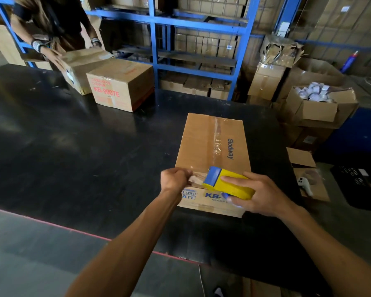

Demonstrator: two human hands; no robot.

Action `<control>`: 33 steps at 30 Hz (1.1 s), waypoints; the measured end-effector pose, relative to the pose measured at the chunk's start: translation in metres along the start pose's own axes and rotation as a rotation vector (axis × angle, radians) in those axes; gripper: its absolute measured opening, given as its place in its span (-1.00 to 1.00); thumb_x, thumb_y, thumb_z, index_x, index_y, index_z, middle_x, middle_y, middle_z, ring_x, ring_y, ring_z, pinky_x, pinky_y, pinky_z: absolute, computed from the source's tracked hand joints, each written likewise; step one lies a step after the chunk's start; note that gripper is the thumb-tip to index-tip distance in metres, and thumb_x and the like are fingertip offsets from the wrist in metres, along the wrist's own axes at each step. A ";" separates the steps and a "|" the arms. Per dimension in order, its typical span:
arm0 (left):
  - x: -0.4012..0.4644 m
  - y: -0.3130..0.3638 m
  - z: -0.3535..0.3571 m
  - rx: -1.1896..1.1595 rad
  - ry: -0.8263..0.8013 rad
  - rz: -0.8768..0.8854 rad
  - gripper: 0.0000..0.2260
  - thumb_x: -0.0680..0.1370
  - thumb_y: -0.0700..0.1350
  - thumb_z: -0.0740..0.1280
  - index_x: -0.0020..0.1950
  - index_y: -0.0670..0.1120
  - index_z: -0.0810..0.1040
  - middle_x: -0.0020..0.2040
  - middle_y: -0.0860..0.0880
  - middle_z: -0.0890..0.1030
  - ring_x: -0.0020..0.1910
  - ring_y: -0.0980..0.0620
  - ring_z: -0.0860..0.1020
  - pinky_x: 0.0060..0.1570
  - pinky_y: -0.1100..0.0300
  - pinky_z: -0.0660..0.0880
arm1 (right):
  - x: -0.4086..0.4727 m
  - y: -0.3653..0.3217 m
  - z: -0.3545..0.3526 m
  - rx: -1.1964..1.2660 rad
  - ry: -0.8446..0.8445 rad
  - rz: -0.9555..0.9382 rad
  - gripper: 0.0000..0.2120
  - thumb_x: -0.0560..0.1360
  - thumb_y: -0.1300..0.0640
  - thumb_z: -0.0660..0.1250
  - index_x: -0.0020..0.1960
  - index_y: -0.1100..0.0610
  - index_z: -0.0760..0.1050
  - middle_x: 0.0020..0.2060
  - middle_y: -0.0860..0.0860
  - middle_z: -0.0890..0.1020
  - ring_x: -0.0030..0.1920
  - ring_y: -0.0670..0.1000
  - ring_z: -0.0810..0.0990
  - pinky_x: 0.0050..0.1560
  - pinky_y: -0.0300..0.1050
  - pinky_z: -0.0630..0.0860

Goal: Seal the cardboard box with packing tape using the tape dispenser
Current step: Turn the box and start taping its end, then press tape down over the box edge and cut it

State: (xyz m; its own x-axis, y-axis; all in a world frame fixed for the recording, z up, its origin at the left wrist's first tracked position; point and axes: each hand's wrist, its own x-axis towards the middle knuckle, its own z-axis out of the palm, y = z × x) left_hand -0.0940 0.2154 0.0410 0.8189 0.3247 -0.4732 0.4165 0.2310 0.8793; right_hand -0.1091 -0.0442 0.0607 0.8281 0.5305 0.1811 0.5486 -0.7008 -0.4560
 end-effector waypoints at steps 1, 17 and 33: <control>0.009 0.002 -0.012 -0.012 0.044 0.013 -0.91 0.49 -0.36 0.41 -0.19 -0.26 0.68 -0.22 -0.25 0.70 -0.36 -0.08 0.60 -0.20 0.08 0.63 | -0.004 0.005 -0.007 -0.016 0.016 0.007 -0.48 0.37 -0.40 0.32 0.29 -0.61 0.25 0.02 -0.19 0.51 0.04 -0.04 0.57 -0.08 -0.02 0.61; 0.011 -0.049 -0.021 0.254 0.325 0.252 -0.86 0.59 -0.13 0.34 -0.04 -0.01 0.71 -0.19 0.02 0.70 -0.25 0.08 0.61 -0.34 0.33 0.40 | 0.000 0.017 0.008 -0.483 -0.245 0.013 -0.46 0.42 -0.30 0.15 0.40 -0.36 0.37 -0.15 0.00 0.47 -0.29 0.05 0.54 -0.40 -0.14 0.45; 0.024 -0.058 -0.017 0.215 0.396 0.166 -0.89 0.51 -0.17 0.42 -0.03 -0.09 0.74 -0.05 -0.05 0.72 -0.07 -0.05 0.65 -0.07 0.18 0.51 | 0.009 0.020 0.008 -0.569 -0.362 0.028 -0.44 0.44 -0.30 0.18 0.45 -0.36 0.31 -0.09 -0.02 0.46 -0.25 0.00 0.51 -0.36 -0.21 0.32</control>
State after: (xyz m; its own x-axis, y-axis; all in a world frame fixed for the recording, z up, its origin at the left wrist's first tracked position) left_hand -0.1047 0.2254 -0.0220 0.6851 0.6753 -0.2731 0.3996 -0.0349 0.9160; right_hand -0.0911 -0.0497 0.0459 0.8066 0.5653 -0.1727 0.5845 -0.8062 0.0915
